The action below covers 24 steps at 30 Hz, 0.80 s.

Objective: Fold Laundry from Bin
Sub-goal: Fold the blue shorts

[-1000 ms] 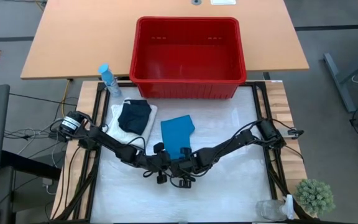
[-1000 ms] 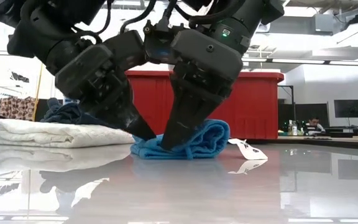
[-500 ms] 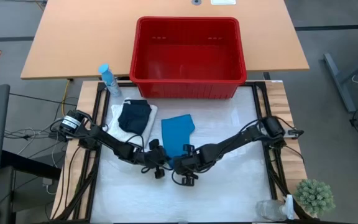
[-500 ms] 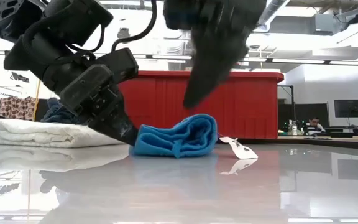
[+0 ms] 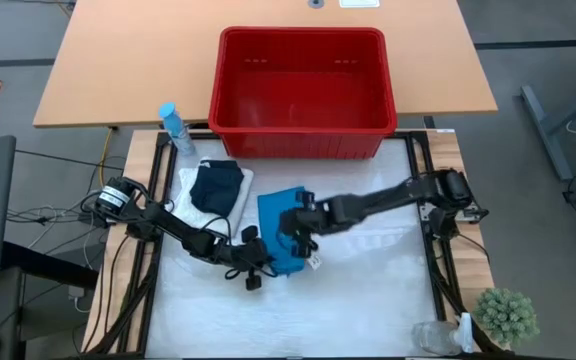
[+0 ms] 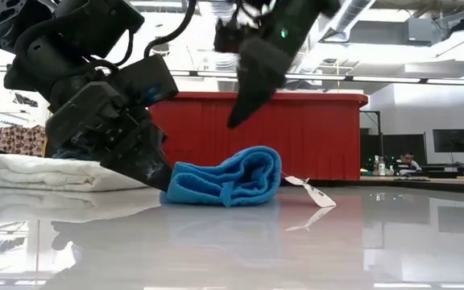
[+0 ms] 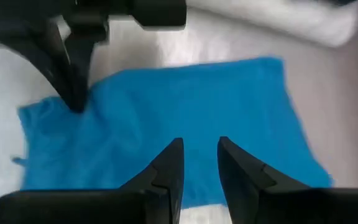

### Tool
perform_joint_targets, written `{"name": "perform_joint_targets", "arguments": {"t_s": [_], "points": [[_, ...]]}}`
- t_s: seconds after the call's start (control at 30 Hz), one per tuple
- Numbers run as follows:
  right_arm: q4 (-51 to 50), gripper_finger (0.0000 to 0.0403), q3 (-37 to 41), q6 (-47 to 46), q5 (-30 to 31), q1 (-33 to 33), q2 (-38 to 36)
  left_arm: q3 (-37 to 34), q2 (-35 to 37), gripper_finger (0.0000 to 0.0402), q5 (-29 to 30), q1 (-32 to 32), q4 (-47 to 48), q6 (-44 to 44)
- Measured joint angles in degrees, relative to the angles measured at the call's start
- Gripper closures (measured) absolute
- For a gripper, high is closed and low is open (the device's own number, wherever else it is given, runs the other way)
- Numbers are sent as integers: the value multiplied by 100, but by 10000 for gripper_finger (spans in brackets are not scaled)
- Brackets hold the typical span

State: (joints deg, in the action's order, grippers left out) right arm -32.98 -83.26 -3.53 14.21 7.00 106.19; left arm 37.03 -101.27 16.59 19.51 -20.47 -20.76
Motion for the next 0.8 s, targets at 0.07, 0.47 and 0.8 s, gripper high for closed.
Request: {"name": "perform_joint_targets", "arguments": {"t_s": [0.07, 0.47, 0.8], "points": [[184, 284, 171, 272, -338, -257, 15, 2, 4, 401, -116, 0, 19, 237], [1049, 285, 961, 1294, -1190, -1524, 113, -3, 129, 401, -20, -7, 39, 175], [1259, 285, 1605, 1347, -1298, -1644, 114, 156, 663, 402, 305, -15, 138, 134]]}}
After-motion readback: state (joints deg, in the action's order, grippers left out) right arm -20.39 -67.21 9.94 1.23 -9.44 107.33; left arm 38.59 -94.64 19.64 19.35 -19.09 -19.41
